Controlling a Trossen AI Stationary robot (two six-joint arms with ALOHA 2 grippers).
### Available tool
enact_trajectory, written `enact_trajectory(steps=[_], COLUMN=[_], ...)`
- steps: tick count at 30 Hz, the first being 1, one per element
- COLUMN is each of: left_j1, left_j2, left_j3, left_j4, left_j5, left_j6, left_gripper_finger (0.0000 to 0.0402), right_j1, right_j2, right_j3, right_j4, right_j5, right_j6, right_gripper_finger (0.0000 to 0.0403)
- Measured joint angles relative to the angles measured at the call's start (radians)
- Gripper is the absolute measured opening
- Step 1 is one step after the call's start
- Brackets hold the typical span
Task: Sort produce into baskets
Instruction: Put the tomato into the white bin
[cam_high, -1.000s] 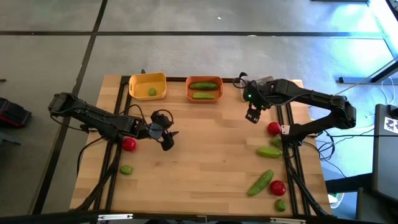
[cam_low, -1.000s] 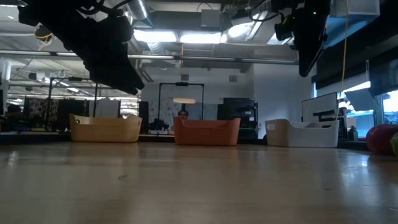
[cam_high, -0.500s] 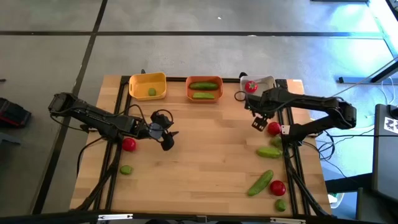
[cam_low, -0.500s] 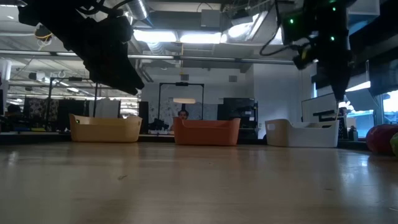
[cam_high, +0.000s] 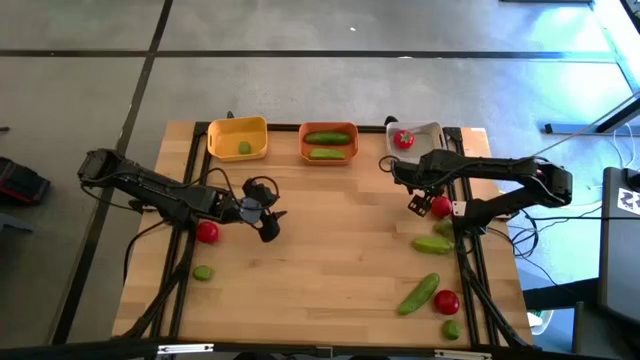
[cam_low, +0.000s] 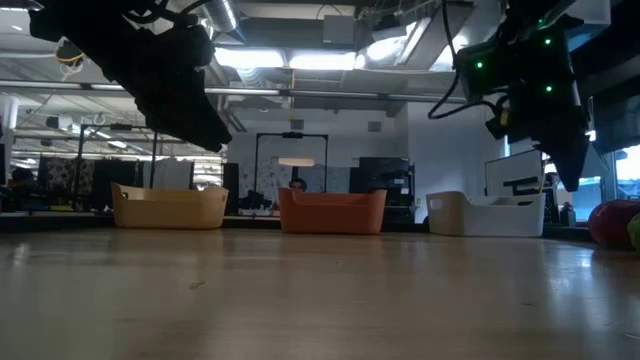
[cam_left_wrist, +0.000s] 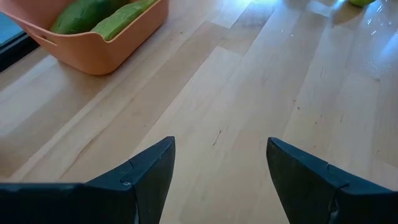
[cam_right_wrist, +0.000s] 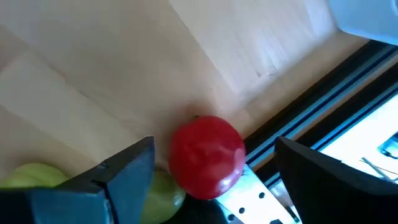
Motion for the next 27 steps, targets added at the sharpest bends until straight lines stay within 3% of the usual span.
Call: enact_trajectory(steps=[9, 21, 27], left_j1=[0.001, 0.001, 0.001], left_j2=[0.0, 0.0, 0.0], left_j3=[0.0, 0.0, 0.0], left_j4=[0.0, 0.0, 0.0], left_j5=[-0.001, -0.001, -0.001], left_j6=[0.014, 0.017, 0.016], left_gripper_finger=[0.0249, 0.0248, 0.0248], right_j1=[-0.029, -0.162, -0.171], right_j2=[0.0, 0.0, 0.0], right_j3=[-0.081, -0.177, -0.196], right_j4=[0.001, 0.054, 0.077], right_j5=[-0.086, -0.078, -0.105], right_j6=[0.029, 0.039, 0.017], right_gripper_finger=[0.038, 0.0355, 0.0339])
